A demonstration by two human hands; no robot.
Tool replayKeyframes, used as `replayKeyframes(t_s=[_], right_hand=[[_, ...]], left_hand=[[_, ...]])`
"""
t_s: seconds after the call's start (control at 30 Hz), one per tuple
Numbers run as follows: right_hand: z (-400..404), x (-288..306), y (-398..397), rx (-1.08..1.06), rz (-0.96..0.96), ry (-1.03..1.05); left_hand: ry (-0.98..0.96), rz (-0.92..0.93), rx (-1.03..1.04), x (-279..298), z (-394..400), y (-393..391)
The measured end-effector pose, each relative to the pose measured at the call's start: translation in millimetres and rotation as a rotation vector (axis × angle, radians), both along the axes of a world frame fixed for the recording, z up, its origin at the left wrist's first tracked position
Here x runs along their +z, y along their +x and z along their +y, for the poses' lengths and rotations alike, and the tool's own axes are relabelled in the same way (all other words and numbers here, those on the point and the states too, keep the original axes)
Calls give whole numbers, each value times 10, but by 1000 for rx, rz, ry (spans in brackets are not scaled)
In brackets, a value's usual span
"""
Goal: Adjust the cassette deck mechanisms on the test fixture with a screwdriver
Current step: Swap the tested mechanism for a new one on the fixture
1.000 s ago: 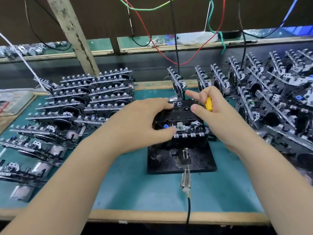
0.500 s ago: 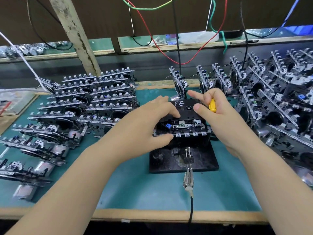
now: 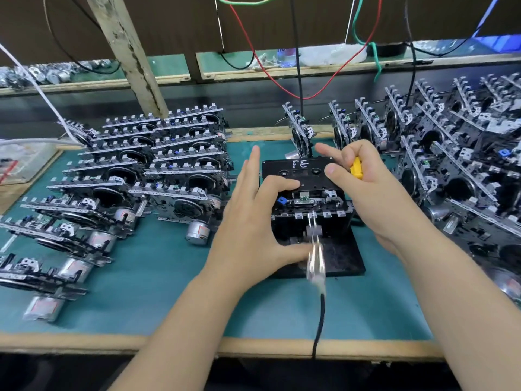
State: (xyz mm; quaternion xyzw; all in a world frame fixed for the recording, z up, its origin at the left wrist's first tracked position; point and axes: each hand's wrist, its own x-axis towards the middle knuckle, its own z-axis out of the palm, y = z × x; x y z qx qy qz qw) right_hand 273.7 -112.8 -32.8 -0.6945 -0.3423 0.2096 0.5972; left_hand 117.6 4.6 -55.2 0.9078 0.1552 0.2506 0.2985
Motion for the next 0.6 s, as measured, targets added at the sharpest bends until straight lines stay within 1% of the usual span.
replayKeyframes(t_s=[0.1, 0.23, 0.37, 0.43, 0.47, 0.5, 0.53, 0.57, 0.6], right_hand=[[-9, -7, -2, -8, 11, 11], [-15, 30, -6, 3, 26, 26], [-17, 86, -6, -23, -53, -12], [-44, 103, -6, -32, -140, -48], [-55, 93, -9, -38, -194, -60], [-61, 108, -29, -57, -237, -37], [-69, 121, -51, -85, -269, 12], [-85, 187, -85, -117, -268, 70], [-105, 243, -107, -148, -252, 133]], left_hand=[[-77, -118, 23, -127, -18, 51], [-110, -203, 26, -187, -18, 100], [-124, -247, 16, -246, -59, 68], [-168, -225, -14, -235, -13, 92], [-237, -211, -9, -239, 32, 139], [-395, -175, 48, -136, 43, 192], [-524, -158, 59, -92, 91, 180], [-626, -126, 40, -66, 141, 202], [-729, -138, 23, -17, 175, 280]])
